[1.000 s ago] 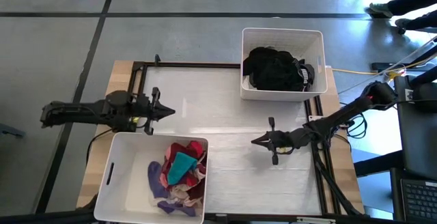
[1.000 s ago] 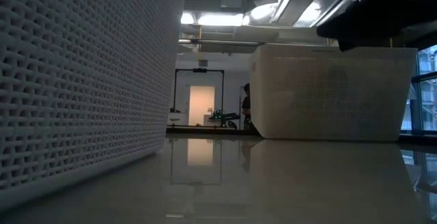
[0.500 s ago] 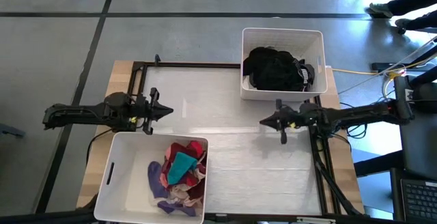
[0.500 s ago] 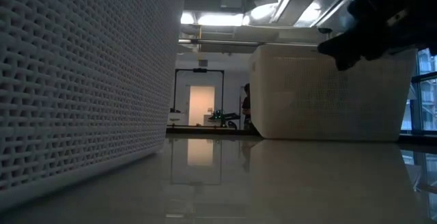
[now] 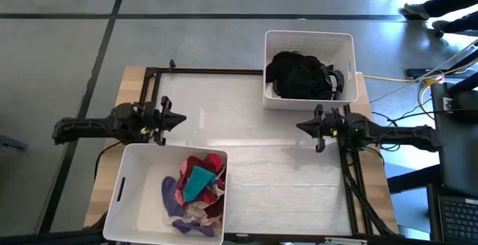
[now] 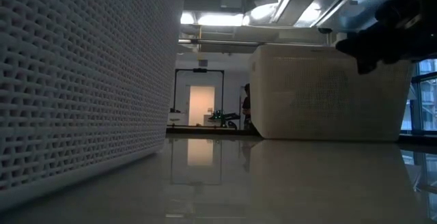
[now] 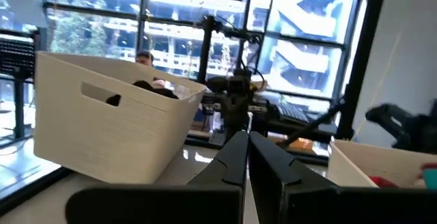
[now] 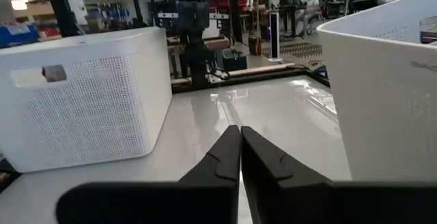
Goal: Sort clothes
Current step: Return to Home Position
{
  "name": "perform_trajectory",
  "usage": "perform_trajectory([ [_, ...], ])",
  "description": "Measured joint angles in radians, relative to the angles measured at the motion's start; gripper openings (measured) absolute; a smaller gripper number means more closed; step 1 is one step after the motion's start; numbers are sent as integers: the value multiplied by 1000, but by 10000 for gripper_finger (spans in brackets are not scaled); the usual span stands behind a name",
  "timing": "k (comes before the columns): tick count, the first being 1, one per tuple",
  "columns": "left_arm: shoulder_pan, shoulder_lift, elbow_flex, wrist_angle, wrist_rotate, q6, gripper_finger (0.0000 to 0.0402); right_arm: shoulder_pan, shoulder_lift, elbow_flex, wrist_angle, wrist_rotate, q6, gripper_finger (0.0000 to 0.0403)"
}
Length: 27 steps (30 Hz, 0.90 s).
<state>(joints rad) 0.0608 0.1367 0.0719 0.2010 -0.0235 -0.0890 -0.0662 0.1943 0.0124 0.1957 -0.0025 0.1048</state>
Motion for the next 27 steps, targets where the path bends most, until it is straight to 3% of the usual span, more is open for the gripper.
perform_trajectory([
  [11, 0, -87, -51, 14, -56, -34, 6, 0, -25, -2, -144, 0, 23, 17],
  [21, 0, -98, -64, -58, -376, 95, 5, 0, -25, -2, -140, 46, 19, 17],
  [23, -2, -100, -64, -92, -319, 81, 5, 0, -25, -3, -141, 47, 20, 17],
  [27, -2, -102, -64, -133, -90, 45, 5, 0, -25, -3, -147, 46, 21, 17],
])
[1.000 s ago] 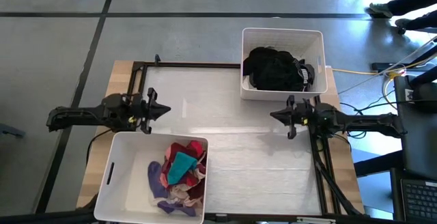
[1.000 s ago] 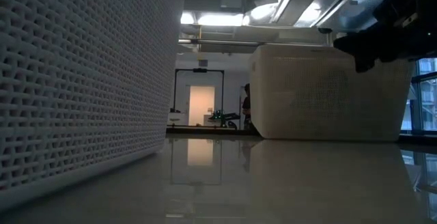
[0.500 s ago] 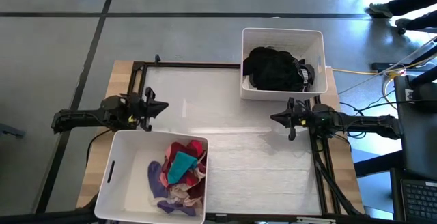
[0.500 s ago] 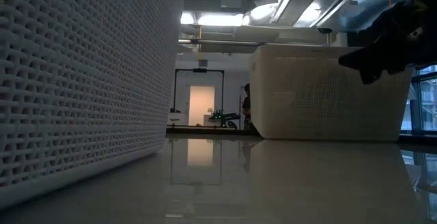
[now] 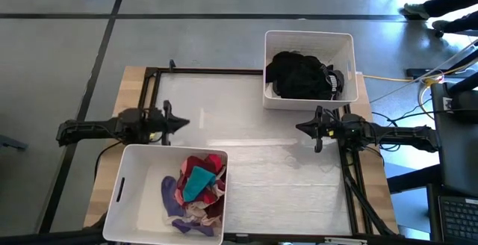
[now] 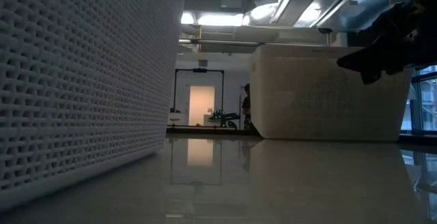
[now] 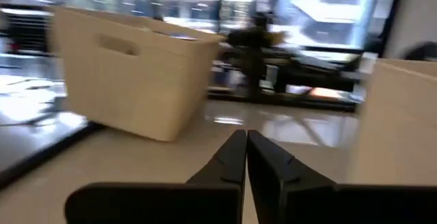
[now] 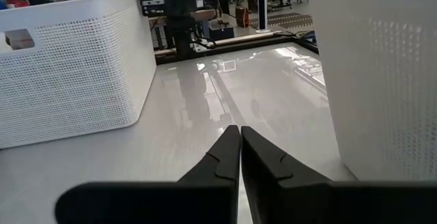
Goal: Sort clothes
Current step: Return to Home Position
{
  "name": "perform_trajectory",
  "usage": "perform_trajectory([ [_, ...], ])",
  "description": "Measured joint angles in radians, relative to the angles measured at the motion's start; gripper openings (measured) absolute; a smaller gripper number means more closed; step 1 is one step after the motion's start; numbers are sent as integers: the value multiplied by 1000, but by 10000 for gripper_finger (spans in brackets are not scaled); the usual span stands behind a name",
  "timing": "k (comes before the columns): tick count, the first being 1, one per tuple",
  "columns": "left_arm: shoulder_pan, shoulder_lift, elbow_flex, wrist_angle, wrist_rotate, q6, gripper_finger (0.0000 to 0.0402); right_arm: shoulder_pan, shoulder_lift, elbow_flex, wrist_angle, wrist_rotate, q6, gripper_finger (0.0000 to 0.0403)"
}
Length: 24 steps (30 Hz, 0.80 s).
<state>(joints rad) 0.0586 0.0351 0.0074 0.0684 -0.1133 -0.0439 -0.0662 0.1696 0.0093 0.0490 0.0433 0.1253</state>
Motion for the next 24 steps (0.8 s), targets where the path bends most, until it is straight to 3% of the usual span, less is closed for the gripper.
perform_trajectory([
  [4, 0, 1, 0, -52, 67, -3, 5, 0, 0, 0, 0, 0, 0, 17],
  [24, 0, 2, 1, -52, 66, 20, 5, 0, 0, -1, 0, -1, 0, 17],
])
